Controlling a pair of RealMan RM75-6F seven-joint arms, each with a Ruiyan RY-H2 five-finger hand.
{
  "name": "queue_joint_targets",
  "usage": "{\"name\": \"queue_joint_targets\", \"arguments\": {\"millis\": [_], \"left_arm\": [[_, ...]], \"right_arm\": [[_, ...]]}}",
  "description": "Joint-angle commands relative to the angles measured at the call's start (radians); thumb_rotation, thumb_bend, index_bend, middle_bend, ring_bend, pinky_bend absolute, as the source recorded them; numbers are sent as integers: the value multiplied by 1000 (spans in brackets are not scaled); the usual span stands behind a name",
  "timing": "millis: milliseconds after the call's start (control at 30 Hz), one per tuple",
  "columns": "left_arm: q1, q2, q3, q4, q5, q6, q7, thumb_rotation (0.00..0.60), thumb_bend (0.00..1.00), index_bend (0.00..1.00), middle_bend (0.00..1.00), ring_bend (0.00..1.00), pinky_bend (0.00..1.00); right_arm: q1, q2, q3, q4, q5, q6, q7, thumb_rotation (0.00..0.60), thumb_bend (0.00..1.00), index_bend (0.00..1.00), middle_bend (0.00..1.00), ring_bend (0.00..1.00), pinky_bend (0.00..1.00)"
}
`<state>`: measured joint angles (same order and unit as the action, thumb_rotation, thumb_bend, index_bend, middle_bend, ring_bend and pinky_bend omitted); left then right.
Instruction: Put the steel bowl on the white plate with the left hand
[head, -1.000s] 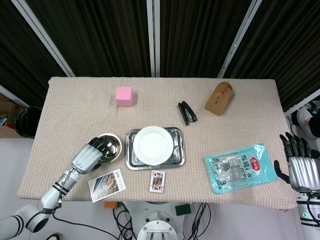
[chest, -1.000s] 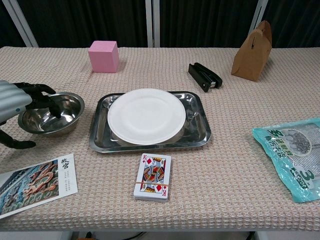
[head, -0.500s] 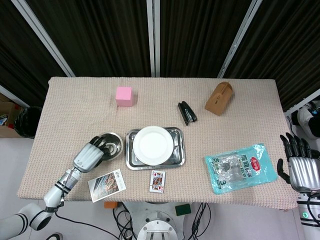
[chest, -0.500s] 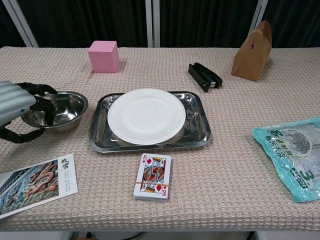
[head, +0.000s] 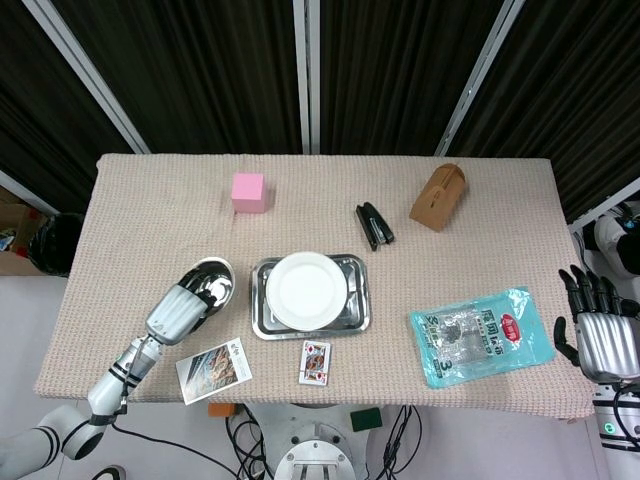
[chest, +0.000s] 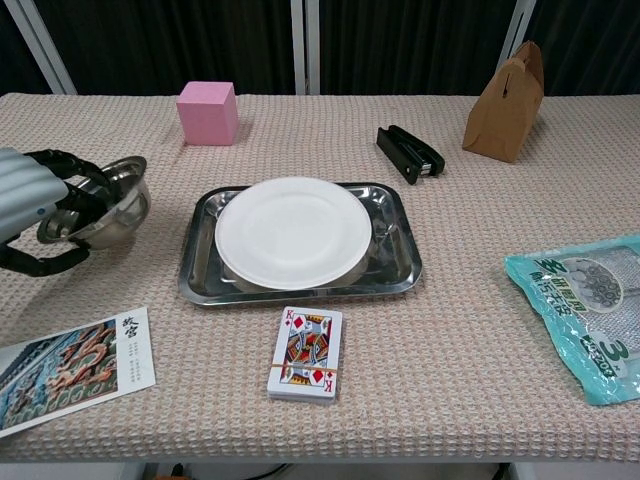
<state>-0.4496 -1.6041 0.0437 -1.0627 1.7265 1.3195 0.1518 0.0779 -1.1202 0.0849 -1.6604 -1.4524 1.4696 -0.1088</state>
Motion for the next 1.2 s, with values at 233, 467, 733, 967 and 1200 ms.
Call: {"name": "queue_joint_targets", "arguments": {"millis": [233,467,733,967,1200], "left_arm": [[0,-39,6,83,52,105,-58,600,355,720,702,278,221],[-56,-30,-8,62,85,102,-40,600,355,721,702,279,221],[-192,-17,-40,-32,122,-13,18,600,352,720,702,279,221],[-284,-68,-65,-26,112,-124,55,600,354,722,704,285,221],[-351,-112,-68,-20,114,-193,104,600,354,723,706,287,220]], "right_arm": [[1,-2,-3,8,-10,3,5,600,610,0,0,0,0],[-3,-1,-2,5,-10,11,3,600,611,0,0,0,0],[-6,0,6,5,3,18,7,600,610,0,0,0,0],[-9,2,17,27,30,13,31,600,610,0,0,0,0],[-13,12,32,42,50,19,60,600,610,0,0,0,0]]}}
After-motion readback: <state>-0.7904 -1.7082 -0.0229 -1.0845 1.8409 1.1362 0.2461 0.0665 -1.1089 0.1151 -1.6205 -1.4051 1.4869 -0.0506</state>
